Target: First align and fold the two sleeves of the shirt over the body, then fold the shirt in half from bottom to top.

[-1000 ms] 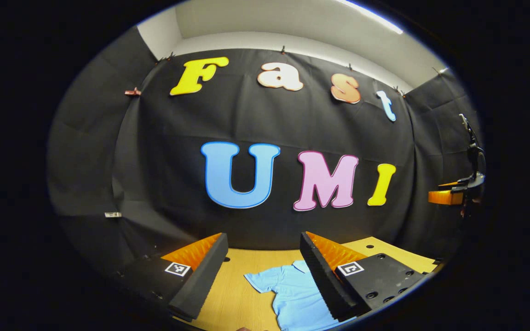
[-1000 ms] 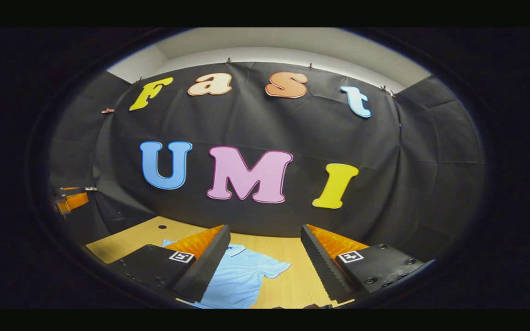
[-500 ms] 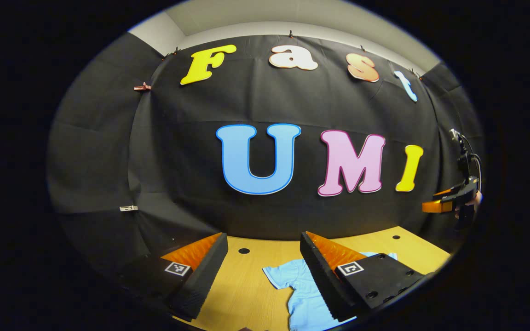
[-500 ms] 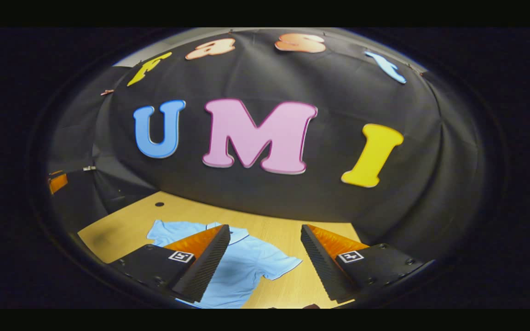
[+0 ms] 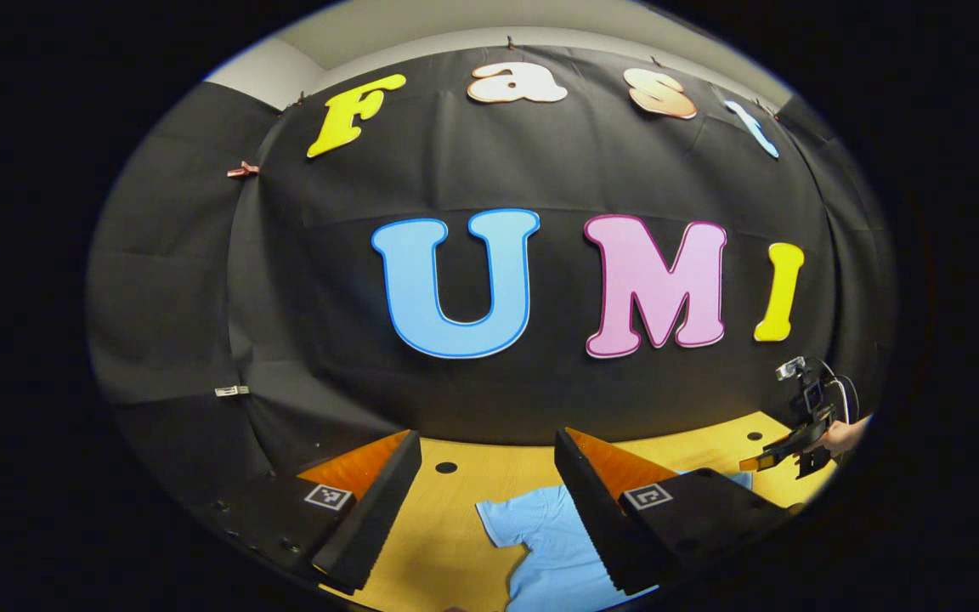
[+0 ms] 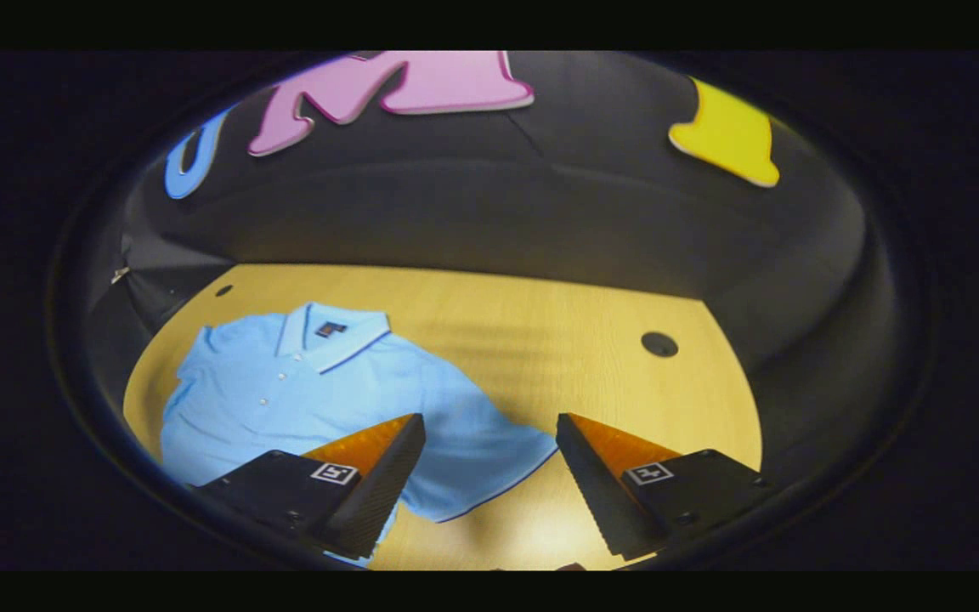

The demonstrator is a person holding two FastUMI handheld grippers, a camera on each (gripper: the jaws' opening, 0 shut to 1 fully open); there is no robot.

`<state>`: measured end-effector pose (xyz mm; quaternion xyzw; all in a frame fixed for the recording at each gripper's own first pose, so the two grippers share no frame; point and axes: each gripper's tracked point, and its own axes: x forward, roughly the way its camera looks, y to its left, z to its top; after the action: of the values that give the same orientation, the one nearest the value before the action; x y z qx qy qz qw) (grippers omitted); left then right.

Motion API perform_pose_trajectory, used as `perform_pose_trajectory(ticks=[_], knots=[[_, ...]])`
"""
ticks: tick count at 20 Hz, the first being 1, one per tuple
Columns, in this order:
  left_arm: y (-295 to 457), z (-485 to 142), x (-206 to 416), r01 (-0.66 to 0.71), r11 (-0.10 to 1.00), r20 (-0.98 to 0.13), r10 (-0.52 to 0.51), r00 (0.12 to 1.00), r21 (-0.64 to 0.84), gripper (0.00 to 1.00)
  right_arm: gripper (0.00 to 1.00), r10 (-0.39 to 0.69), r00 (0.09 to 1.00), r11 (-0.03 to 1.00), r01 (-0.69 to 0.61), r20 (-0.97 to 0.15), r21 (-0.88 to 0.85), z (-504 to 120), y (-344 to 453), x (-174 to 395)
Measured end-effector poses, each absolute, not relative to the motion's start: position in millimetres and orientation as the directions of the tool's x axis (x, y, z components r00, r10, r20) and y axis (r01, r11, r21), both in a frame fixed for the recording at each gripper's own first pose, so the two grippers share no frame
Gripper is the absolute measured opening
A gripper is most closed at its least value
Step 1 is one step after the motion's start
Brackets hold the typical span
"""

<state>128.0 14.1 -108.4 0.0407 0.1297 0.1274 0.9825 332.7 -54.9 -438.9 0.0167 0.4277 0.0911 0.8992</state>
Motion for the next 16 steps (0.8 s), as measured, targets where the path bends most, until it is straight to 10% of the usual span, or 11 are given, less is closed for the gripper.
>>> perform_pose_trajectory(ticks=[8,11,16], knots=[[32.3,-133.0,126.3,-0.206,0.97,-0.327,0.238,0.914,0.13,1.0,0.87,0.173,0.551,0.985,-0.112,-0.816,0.133,-489.1,-52.6,331.8],[32.3,-137.3,127.6,-0.195,0.973,-0.337,0.227,0.914,0.127,1.0,0.1,0.159,0.557,0.987,-0.078,-0.815,0.139,-485.3,-41.7,332.9],[38.3,-138.7,134.3,-0.17,0.978,-0.332,0.202,0.921,0.123,1.0,0.05,0.313,0.632,0.948,-0.171,-0.709,0.267,-421.0,14.4,343.9]])
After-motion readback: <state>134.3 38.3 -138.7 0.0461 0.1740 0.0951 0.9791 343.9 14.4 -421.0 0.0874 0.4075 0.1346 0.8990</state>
